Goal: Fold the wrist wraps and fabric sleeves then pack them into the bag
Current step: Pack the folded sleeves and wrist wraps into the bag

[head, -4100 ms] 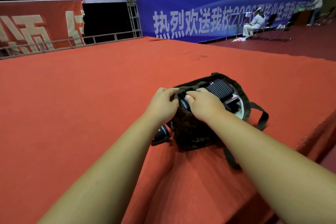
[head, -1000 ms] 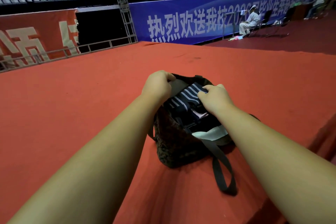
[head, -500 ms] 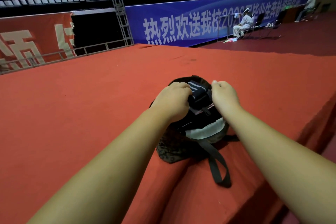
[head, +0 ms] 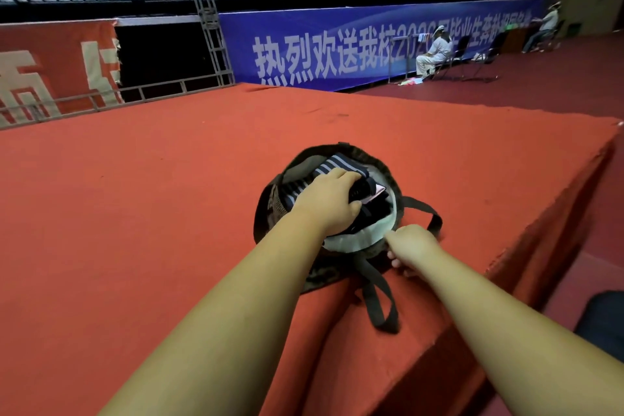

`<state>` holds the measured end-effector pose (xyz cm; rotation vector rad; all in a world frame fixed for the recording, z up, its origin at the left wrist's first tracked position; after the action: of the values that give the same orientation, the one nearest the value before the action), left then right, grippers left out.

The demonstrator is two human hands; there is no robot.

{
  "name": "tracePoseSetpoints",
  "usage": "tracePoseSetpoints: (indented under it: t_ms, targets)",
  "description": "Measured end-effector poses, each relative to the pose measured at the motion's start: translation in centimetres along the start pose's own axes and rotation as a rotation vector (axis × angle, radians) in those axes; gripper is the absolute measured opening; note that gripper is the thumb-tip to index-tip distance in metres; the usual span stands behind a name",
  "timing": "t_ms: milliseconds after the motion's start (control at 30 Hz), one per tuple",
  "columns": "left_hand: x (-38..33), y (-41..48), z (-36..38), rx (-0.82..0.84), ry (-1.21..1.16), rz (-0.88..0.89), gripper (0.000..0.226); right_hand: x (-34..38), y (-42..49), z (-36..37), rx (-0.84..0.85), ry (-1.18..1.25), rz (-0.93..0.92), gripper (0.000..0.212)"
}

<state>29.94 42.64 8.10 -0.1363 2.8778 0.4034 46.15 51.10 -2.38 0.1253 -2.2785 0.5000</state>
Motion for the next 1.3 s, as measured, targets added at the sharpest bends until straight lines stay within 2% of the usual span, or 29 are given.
tracePoseSetpoints:
  t_ms: [133, 233, 333, 433, 533, 600, 667, 733, 800, 867, 967, 1033, 1133, 1300]
  targets:
    - [0.5, 0.1, 0.3, -0.008, -0.047, -0.026, 0.058, 4.4, -1.5, -3.3, -0.095, 0.300, -0.112, 0.029]
    - [0.4, 0.0, -0.2, 0.026, -0.063, -0.021, 0.052, 8.4, -3.2, -5.9, -0.141, 0.393, -0.274, 0.025]
    - [-0.1, 0.2, -1.3, 0.119, -0.155, -0.097, 0.047, 11.5, -4.4, -7.5, -0.228, 0.425, -0.371, 0.027]
    - [-0.1, 0.5, -2.7, 0.211, -0.199, -0.192, 0.050, 12.3, -5.0, -7.8, -0.259, 0.444, -0.367, 0.028]
    - [-0.3, 0.0, -4.6, 0.266, -0.261, -0.266, 0.054, 12.1, -5.0, -6.7, -0.186, 0.512, -0.316, 0.024]
    - [-0.2, -0.5, -6.1, 0.247, -0.249, -0.247, 0.059, 12.0, -5.0, -6.1, -0.139, 0.525, -0.279, 0.023]
    - [0.4, -0.9, -7.4, 0.193, -0.210, -0.185, 0.052, 12.0, -5.2, -6.2, -0.135, 0.507, -0.270, 0.026]
    - [2.0, -1.3, -8.7, 0.120, -0.094, -0.152, 0.039, 12.3, -5.8, -6.5, -0.199, 0.390, -0.314, 0.031]
    - [4.2, -2.4, -10.0, 0.038, 0.091, -0.170, 0.025, 13.0, -6.9, -6.8, -0.341, 0.174, -0.426, 0.032]
    - [6.2, -4.0, -10.9, 0.007, 0.267, -0.183, 0.021, 14.0, -8.2, -6.2, -0.445, 0.064, -0.540, 0.033]
    - [7.7, -5.8, -11.3, 0.044, 0.388, -0.151, 0.022, 15.6, -9.7, -4.4, -0.424, 0.008, -0.697, 0.031]
    - [7.9, -6.5, -10.9, 0.081, 0.352, -0.168, 0.023, 16.5, -10.4, -2.7, -0.377, -0.167, -0.810, 0.029]
    - [8.3, -7.0, -9.6, 0.130, 0.232, -0.324, 0.022, 17.2, -10.8, -0.4, -0.338, -0.389, -0.906, 0.018]
    - [9.2, -7.6, -8.4, 0.196, -0.008, -0.351, 0.049, 17.1, -10.2, 2.5, -0.065, -0.637, -0.903, 0.044]
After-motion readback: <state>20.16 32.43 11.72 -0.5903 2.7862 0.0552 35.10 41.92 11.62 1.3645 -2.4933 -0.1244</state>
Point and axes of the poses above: each hand's wrist, its own y-axis towards the middle knuckle, its own z-axis out of the palm, x = y × z, the point moved 2 cm from there along y, towards the middle knuckle, and after that the axes turned 5 degrees about -y, right-handed, at the moved point
